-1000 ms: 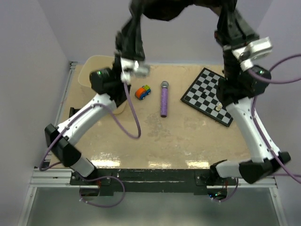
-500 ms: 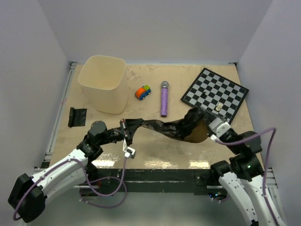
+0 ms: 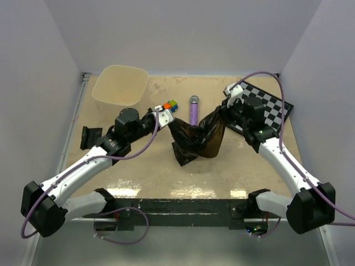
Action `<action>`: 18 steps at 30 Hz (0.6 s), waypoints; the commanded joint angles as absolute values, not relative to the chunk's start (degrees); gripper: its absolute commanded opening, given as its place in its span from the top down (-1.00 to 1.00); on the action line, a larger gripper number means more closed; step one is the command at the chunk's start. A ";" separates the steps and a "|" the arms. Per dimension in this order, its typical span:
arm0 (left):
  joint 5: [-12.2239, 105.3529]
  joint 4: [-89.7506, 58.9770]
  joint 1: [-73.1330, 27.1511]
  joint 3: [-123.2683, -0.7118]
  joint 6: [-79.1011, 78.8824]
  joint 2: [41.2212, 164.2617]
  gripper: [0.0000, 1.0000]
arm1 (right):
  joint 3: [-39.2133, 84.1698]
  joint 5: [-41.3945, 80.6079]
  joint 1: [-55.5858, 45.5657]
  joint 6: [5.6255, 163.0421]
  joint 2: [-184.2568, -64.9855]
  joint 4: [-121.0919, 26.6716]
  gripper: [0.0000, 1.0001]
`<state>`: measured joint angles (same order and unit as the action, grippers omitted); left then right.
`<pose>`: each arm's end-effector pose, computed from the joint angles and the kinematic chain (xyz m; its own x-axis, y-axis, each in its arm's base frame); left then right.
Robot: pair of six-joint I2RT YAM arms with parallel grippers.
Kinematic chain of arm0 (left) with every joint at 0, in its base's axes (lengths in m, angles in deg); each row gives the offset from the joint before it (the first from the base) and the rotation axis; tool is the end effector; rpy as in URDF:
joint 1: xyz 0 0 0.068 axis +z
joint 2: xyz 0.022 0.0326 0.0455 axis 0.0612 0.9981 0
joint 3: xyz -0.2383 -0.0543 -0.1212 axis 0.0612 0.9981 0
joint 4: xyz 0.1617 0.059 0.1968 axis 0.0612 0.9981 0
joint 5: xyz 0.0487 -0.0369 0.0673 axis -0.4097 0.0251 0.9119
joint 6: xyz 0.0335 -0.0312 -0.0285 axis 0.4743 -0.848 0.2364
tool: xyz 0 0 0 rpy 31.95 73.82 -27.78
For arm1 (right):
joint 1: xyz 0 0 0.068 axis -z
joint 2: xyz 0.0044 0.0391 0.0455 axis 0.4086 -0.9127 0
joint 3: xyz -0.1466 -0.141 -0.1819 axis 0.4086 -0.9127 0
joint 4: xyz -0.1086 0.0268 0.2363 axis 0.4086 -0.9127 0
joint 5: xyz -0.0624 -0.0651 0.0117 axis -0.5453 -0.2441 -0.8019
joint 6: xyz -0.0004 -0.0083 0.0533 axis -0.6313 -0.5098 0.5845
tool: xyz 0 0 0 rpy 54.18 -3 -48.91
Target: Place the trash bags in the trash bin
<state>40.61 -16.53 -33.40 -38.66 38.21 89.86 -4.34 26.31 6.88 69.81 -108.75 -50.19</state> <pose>0.2004 -0.1614 0.3284 0.2195 0.3806 -0.8983 0.7575 0.5138 0.4028 0.2488 0.0864 0.3046 -0.2549 -0.2152 -0.9427 -0.5486 0.8350 -0.0422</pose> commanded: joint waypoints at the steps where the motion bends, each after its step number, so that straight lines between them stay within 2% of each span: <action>1: 53.91 -18.91 -33.06 -46.30 31.49 94.19 1.00 | 10.17 21.11 6.71 78.32 -116.10 -40.00 1.00; 4: 63.94 -21.72 -29.03 -59.29 35.55 104.81 1.00 | 27.38 12.86 7.85 75.32 -129.81 -41.17 1.00; 6: 69.91 -19.63 -25.25 -77.09 34.59 115.96 1.00 | 43.79 12.14 9.69 76.28 -142.01 -43.43 1.00; 8: 75.63 -16.37 -22.70 -97.81 34.15 127.03 1.00 | 66.87 12.14 11.01 77.08 -151.86 -46.51 1.00; 9: 77.13 -15.14 -22.07 -107.84 35.02 131.79 1.00 | 79.87 12.14 11.20 77.17 -155.65 -46.53 1.00; 11: 77.68 -17.57 -21.98 -127.37 39.40 141.20 1.00 | 94.52 13.10 11.20 79.34 -159.81 -41.04 1.00; 13: 75.84 -29.82 -22.85 -136.05 42.13 143.18 1.00 | 87.00 15.64 10.94 80.24 -152.75 -22.45 1.00; 14: 74.18 -40.77 -23.55 -133.90 43.36 141.17 1.00 | 81.03 16.35 10.32 79.81 -148.35 -10.26 1.00; 16: 63.41 -62.04 -25.75 -120.30 47.04 132.67 1.00 | 72.73 14.79 5.60 70.89 -140.95 5.87 1.00; 18: 51.01 -72.49 -30.82 -116.21 55.79 129.90 1.00 | 71.83 16.52 1.28 64.62 -138.04 9.71 1.00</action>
<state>69.39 -36.29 -22.49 -121.65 42.41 142.03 73.34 14.12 10.20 75.28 -152.81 -22.80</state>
